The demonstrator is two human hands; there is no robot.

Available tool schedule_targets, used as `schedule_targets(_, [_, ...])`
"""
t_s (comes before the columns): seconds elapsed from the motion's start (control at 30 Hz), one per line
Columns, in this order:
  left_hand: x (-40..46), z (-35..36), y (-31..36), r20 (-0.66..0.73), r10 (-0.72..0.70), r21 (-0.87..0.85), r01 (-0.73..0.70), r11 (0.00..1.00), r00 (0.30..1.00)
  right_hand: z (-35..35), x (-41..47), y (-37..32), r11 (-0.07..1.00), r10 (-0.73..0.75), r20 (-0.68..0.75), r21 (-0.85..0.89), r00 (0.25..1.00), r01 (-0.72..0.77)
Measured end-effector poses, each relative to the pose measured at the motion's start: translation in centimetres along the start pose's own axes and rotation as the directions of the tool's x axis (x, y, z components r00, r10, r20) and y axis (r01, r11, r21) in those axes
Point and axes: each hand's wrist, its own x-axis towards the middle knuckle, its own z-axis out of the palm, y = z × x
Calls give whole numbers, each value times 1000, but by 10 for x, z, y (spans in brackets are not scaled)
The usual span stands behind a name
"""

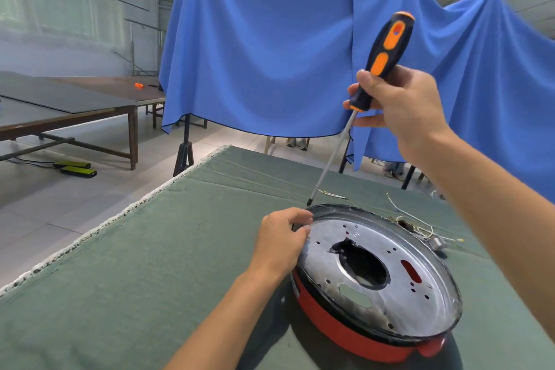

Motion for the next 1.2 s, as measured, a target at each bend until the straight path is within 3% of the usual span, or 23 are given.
schedule_targets(0.1, [-4, -1, 5, -67, -15, 47, 18, 999, 998, 7, -7, 22, 999, 19, -70, 36, 997, -16])
schedule_targets(0.23, [-4, -18, 13, -317, -171, -40, 167, 985, 933, 14, -9, 50, 970, 163, -263, 221, 951, -105])
schedule_targets(0.33, [-5, -29, 17, -398, -43, 177, 123, 976, 916, 23, -14, 74, 886, 377, -277, 385, 884, -258])
schedule_targets(0.43, [-4, -33, 20, -464, 111, 419, 107, 902, 879, 33, -25, 95, 865, 434, -227, 375, 872, -333])
schedule_targets(0.5, [-3, -32, 19, -382, 162, 514, 64, 856, 910, 42, -35, 105, 856, 460, -192, 357, 867, -374])
schedule_targets(0.6, [-1, -26, 13, -94, 0, 448, 42, 893, 996, 58, -49, 115, 793, 538, -61, 374, 841, -481])
schedule_targets(0.7, [3, -23, 5, 45, -59, 300, 42, 953, 997, 70, -60, 118, 787, 565, 101, 232, 819, -571])
schedule_targets(0.8, [10, -29, -6, -36, -128, 255, 133, 958, 991, 72, -66, 122, 840, 540, 97, -4, 836, -542])
schedule_targets(0.87, [18, -37, -19, -111, -235, 325, 258, 910, 966, 69, -69, 121, 843, 484, 18, -276, 875, -461])
schedule_targets(0.93, [21, -43, -34, -148, -341, 468, 370, 803, 928, 64, -76, 116, 704, 419, 31, -642, 908, -303])
schedule_targets(1.0, [19, -44, -43, -139, -398, 581, 400, 708, 907, 62, -85, 109, 522, 455, 121, -839, 882, -154])
schedule_targets(1.1, [13, -38, -41, -160, -416, 621, 419, 663, 895, 67, -98, 104, 463, 537, 231, -885, 811, -55])
schedule_targets(1.2, [5, -28, -32, -154, -402, 657, 397, 640, 903, 70, -98, 92, 435, 478, 243, -900, 844, 13])
